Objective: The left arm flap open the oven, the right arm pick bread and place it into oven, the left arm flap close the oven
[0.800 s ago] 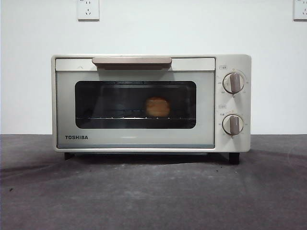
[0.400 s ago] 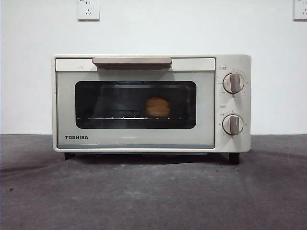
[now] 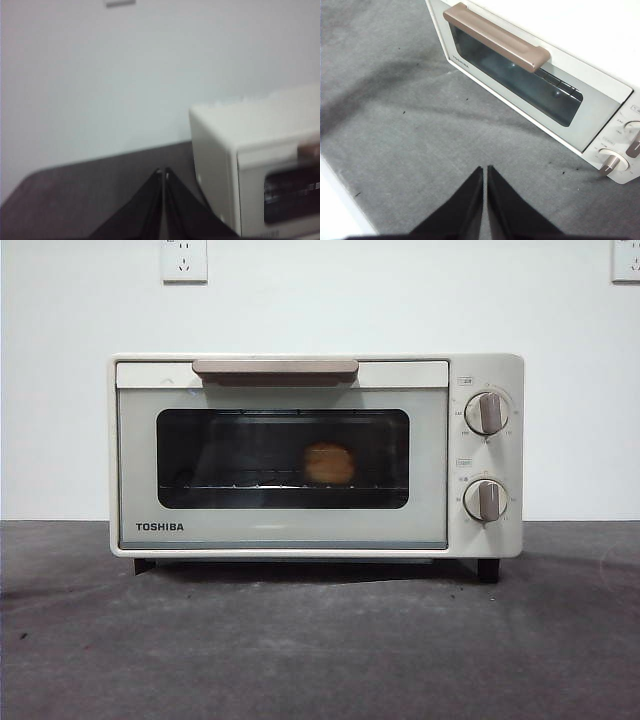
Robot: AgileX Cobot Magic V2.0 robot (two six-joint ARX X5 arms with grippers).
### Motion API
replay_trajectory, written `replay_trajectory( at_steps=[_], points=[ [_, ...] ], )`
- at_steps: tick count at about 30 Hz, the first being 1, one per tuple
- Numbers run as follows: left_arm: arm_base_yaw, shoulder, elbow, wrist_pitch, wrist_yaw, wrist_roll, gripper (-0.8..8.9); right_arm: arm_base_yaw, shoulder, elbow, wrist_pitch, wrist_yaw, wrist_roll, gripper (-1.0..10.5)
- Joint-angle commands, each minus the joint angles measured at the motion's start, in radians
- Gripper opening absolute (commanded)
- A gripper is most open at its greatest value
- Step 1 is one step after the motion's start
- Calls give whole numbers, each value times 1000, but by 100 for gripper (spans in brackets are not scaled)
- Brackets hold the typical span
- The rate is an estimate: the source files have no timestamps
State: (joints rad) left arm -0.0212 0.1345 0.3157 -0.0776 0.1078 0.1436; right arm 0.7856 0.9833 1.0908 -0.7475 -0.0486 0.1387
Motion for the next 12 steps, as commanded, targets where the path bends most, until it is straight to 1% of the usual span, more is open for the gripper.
replay_trajectory(
  at_steps=[1,6,12],
  points=[
    [11,-41,-66,11,-3,0,19,10,9,18,11,4,10,8],
    [33,-109,-171,-5,-4,-3,19,10,9,18,11,4,10,8],
    [48,-132,-235,-37,-4,-3,19,10,9,18,11,4,10,8]
  ],
)
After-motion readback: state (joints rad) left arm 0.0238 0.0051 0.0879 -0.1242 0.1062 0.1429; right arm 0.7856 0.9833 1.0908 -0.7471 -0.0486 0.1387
